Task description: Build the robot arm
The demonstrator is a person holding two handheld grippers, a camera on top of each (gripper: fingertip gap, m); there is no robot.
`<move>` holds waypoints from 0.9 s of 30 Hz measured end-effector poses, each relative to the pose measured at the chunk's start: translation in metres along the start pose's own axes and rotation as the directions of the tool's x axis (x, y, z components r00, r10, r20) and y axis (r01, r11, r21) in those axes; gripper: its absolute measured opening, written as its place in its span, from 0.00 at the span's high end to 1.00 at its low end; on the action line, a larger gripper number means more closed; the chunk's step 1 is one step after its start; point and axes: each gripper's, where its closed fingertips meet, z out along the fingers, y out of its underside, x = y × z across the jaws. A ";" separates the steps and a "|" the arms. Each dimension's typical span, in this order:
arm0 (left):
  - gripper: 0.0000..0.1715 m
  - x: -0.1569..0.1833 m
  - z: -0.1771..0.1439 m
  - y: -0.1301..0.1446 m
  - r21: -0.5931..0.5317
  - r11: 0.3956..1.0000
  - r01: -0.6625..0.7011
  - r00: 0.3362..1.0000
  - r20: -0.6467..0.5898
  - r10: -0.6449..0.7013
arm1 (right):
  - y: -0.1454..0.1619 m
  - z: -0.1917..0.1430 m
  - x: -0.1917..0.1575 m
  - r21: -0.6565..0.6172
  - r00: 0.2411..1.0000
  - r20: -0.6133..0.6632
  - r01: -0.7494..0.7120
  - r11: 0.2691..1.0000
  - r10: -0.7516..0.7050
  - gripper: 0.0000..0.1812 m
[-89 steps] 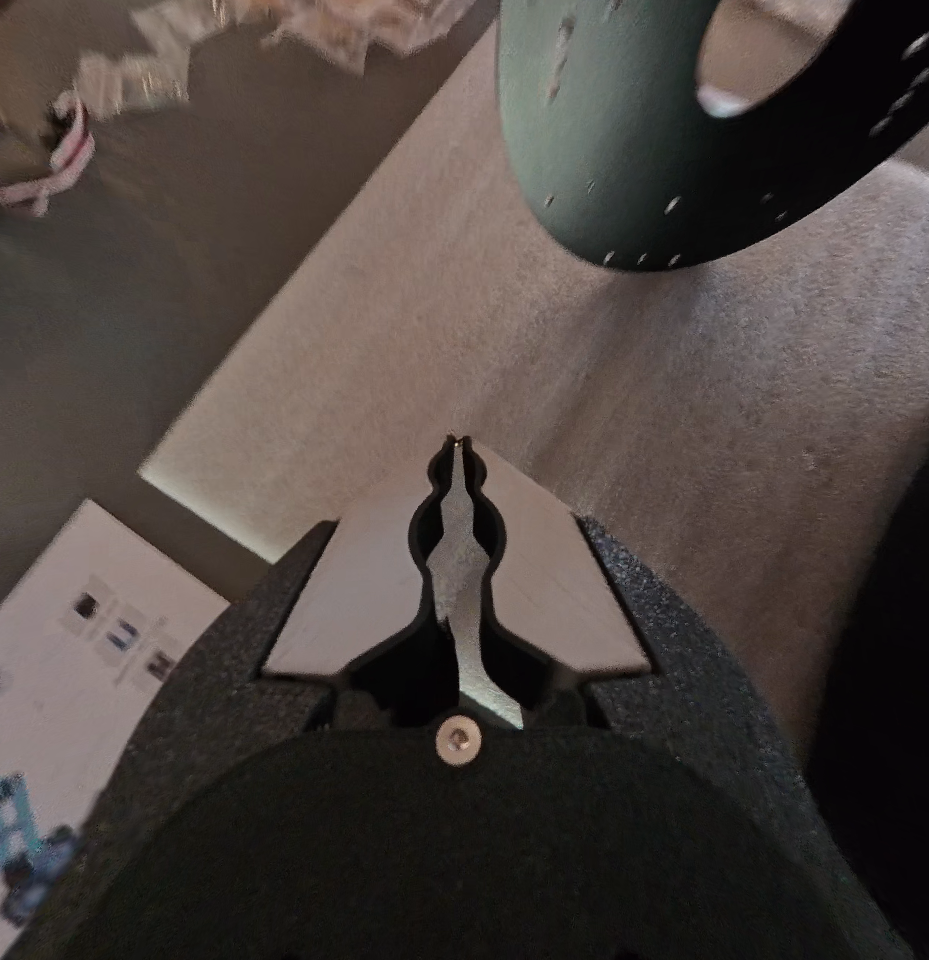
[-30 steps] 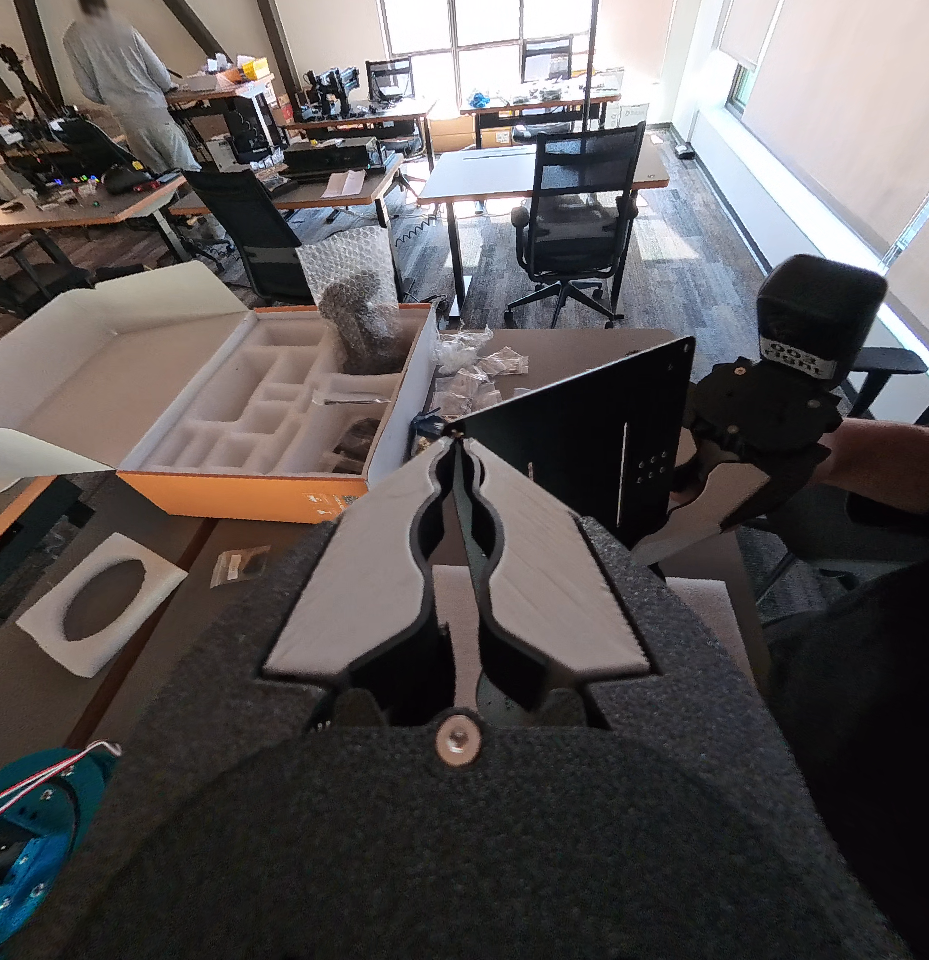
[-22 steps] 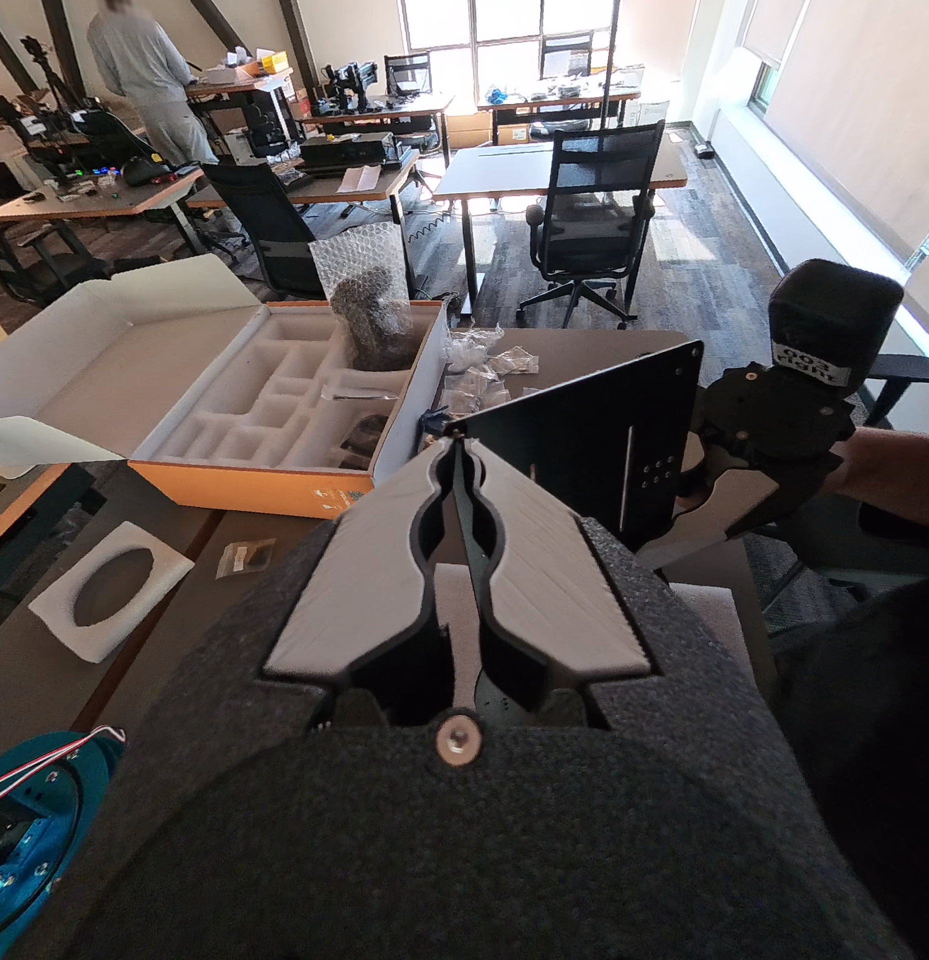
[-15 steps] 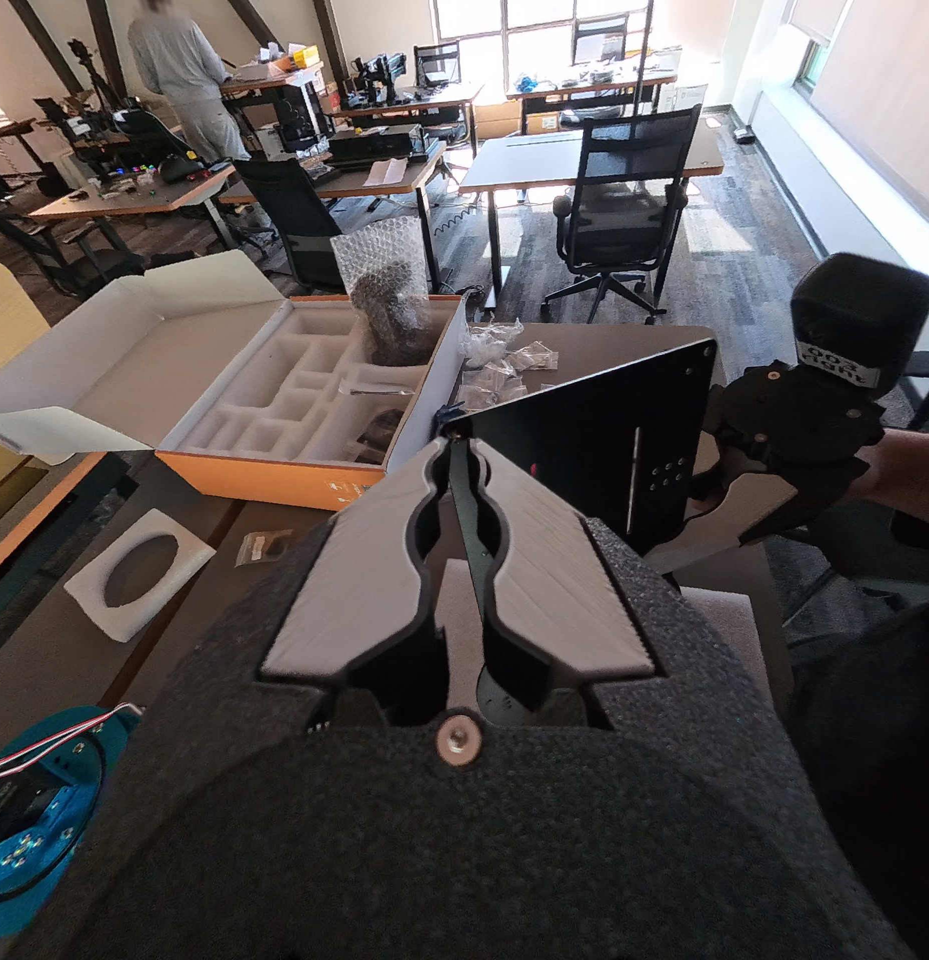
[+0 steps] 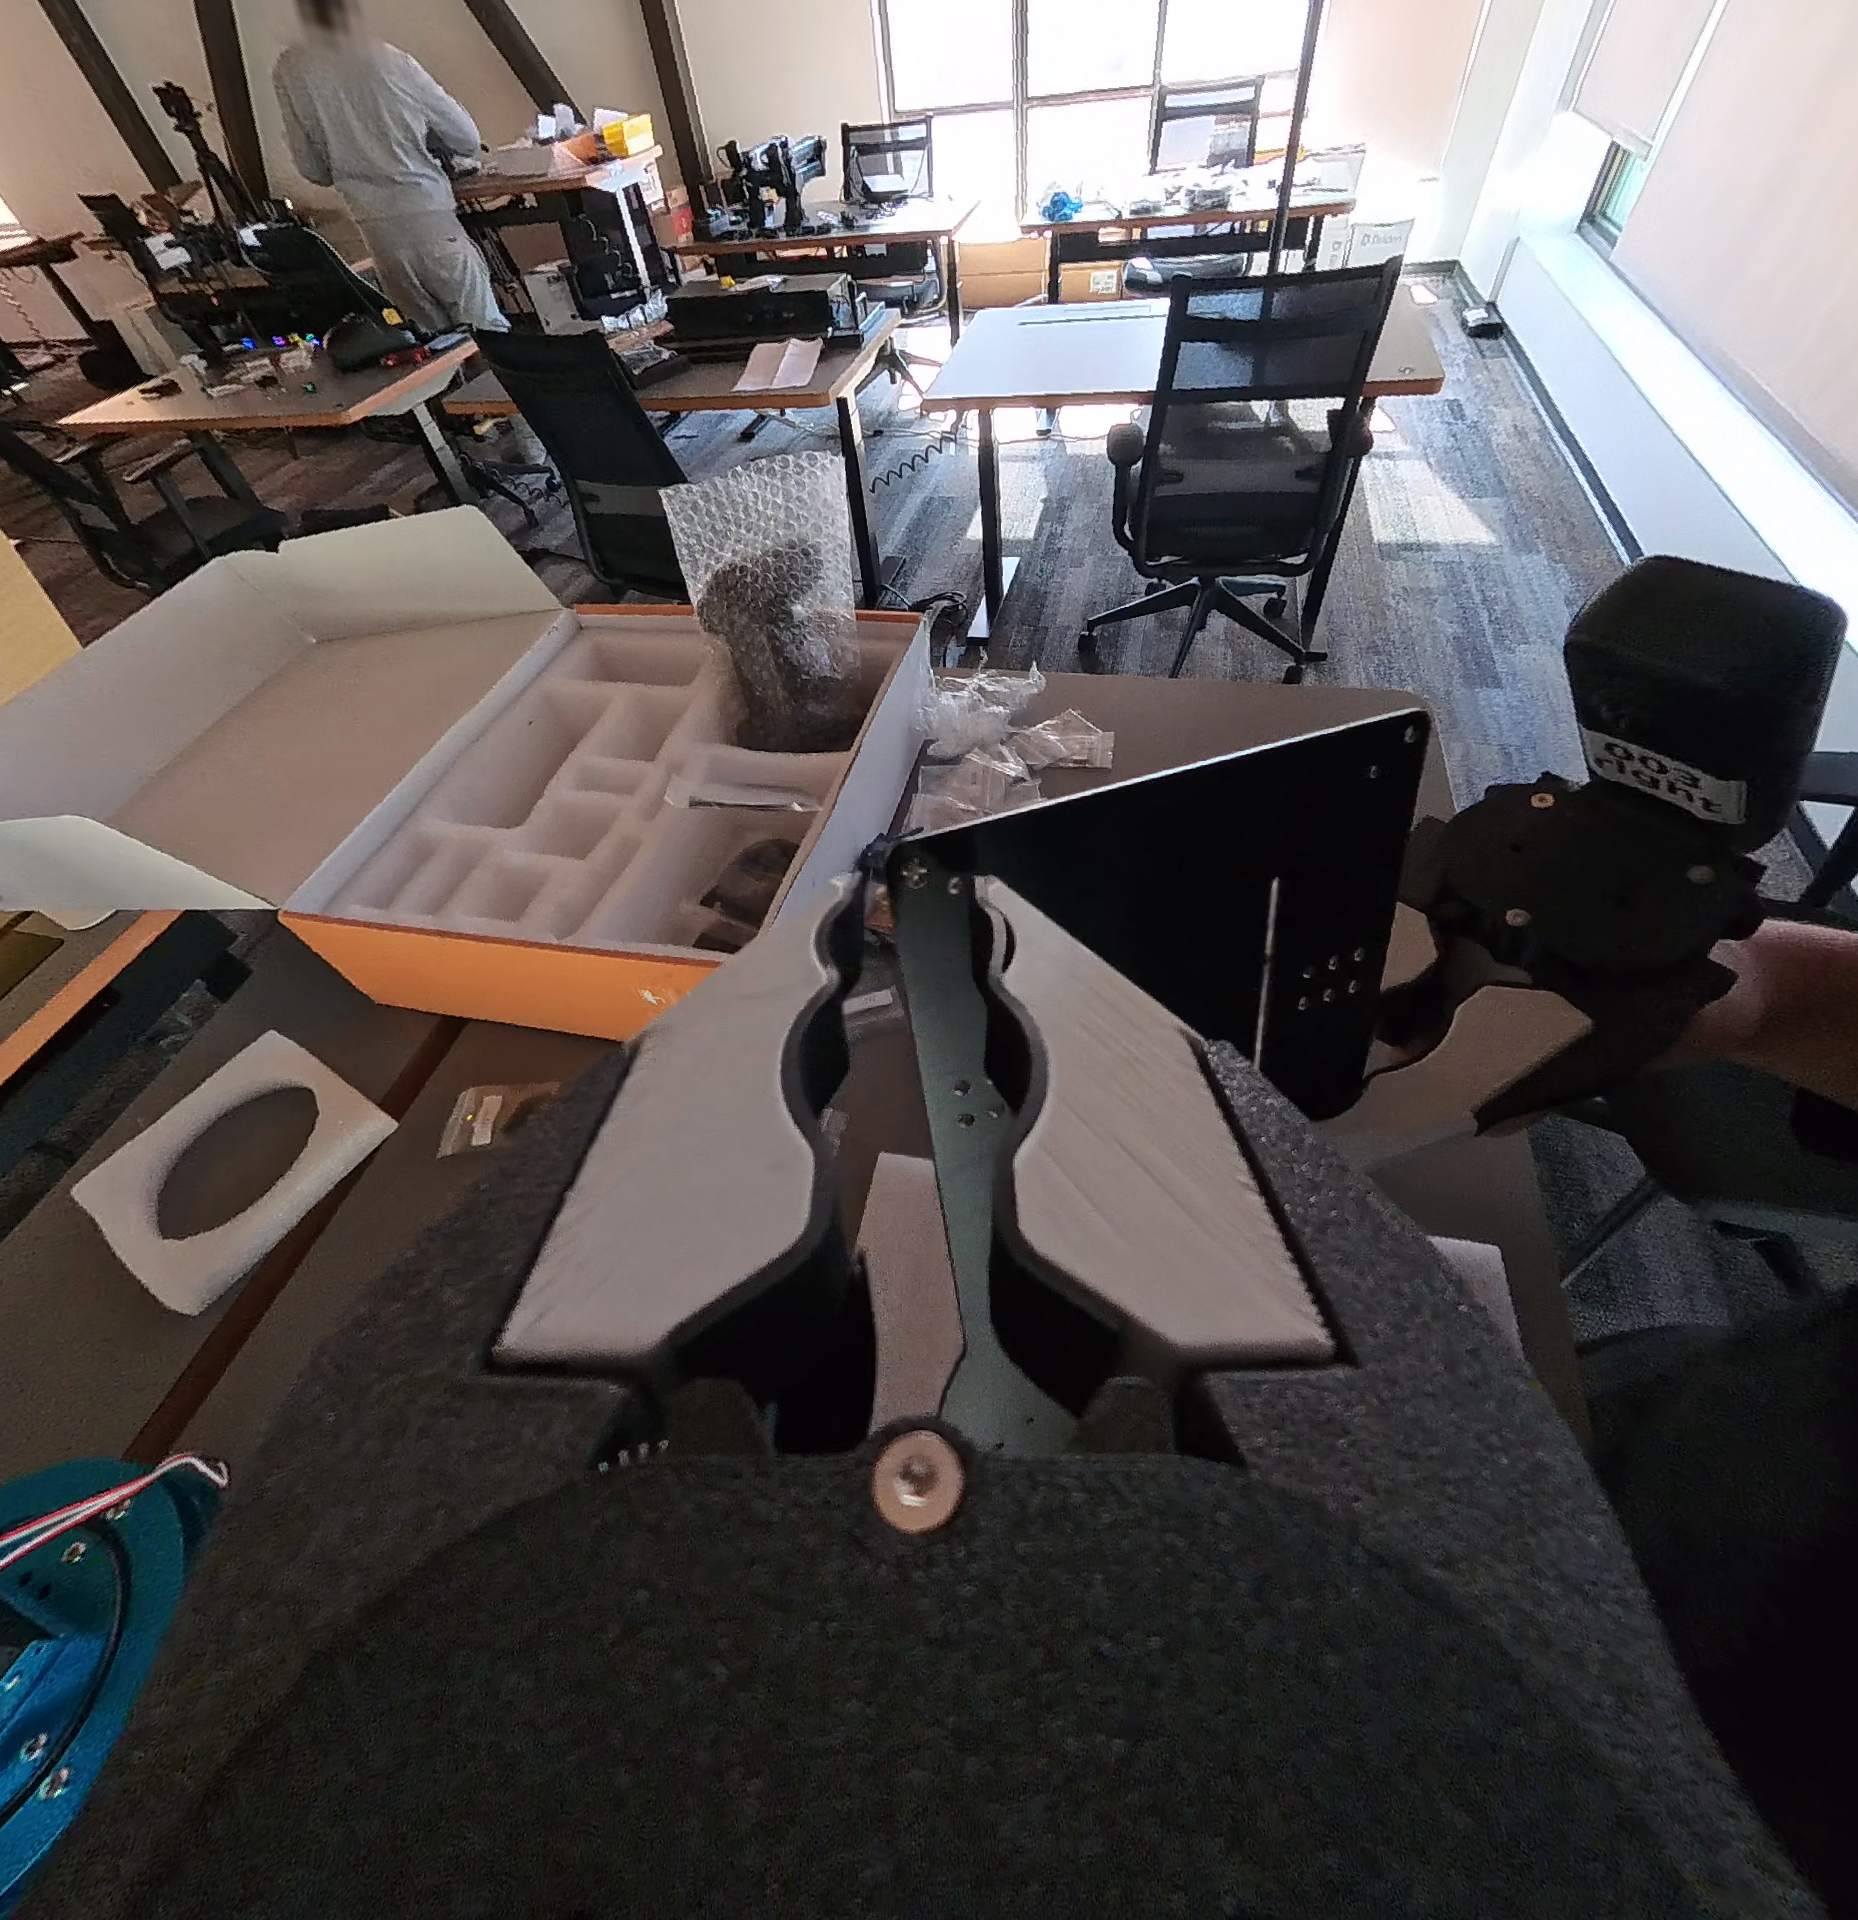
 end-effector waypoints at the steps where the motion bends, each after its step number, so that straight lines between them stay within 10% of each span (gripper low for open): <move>1: 0.89 -0.001 0.001 0.000 0.005 1.000 0.002 1.000 0.001 -0.002 | 0.000 -0.001 0.000 0.004 1.000 0.001 -0.007 1.000 0.007 0.99; 27: 0.89 -0.009 0.013 -0.003 0.084 0.987 0.138 0.982 -0.140 -0.125 | 0.002 -0.001 0.004 0.000 1.000 0.001 -0.010 1.000 0.010 0.98</move>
